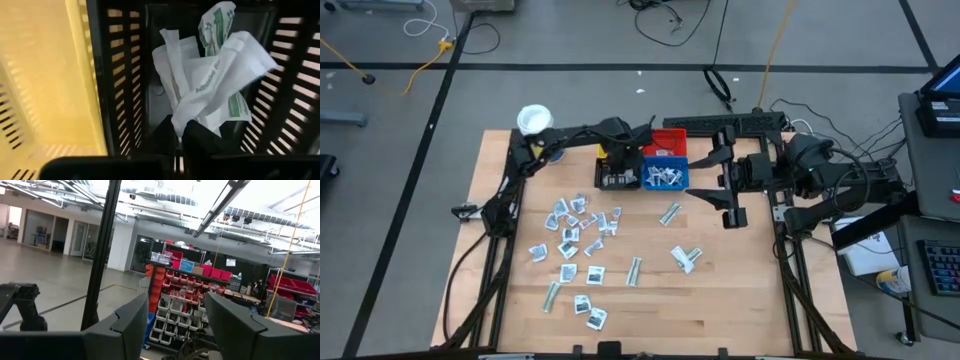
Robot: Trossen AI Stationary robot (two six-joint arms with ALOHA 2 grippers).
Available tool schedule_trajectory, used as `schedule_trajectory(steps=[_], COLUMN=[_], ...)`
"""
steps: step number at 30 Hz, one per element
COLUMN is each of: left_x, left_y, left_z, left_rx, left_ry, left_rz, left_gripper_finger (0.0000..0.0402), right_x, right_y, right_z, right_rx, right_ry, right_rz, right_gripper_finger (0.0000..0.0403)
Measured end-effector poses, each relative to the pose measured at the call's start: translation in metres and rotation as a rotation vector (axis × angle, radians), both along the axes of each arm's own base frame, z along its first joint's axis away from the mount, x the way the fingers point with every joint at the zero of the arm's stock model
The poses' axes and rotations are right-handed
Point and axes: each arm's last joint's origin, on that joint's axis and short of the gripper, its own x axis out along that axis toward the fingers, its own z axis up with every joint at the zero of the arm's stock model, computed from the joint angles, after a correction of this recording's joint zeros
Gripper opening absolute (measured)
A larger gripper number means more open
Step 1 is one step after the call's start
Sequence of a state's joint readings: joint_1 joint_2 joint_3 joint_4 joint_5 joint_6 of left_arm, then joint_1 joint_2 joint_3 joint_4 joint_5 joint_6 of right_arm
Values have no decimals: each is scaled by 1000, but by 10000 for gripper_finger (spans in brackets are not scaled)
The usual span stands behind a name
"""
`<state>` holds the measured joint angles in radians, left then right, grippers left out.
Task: Pick & Place First Aid Supplies
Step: Put the green bandage pack into the black basket
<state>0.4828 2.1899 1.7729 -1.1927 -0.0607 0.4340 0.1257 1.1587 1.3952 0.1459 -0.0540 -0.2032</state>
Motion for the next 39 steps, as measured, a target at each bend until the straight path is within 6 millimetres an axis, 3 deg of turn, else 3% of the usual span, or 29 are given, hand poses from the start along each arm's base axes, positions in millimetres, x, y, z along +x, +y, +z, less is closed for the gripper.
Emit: schedule_trajectory(steps=[7,11,16,23,31,35,39], left_x=[-6,-12,-24,-44,-76,-83,-83], left_y=[-1,-7,-21,-47,-102,-138,-174], left_z=[19,45,99,192,284,307,318], left_rx=[67,102,57,86,75,6,-40], left_ry=[-5,-59,-281,-775,-1305,-1452,-1539], left_rz=[32,148,218,244,214,149,86], left_gripper_finger=[124,165,187,188,189,189,189], right_x=[0,0,0,0,0,0,1], right_y=[0,0,0,0,0,0,-3], right_z=[0,0,0,0,0,-1,-4], right_rx=[0,0,-13,-28,-17,35,66], right_ry=[1,1,-1,-5,-1,17,50], right_rz=[0,0,-4,-9,-6,5,-26], right_gripper_finger=[188,191,190,190,189,188,188])
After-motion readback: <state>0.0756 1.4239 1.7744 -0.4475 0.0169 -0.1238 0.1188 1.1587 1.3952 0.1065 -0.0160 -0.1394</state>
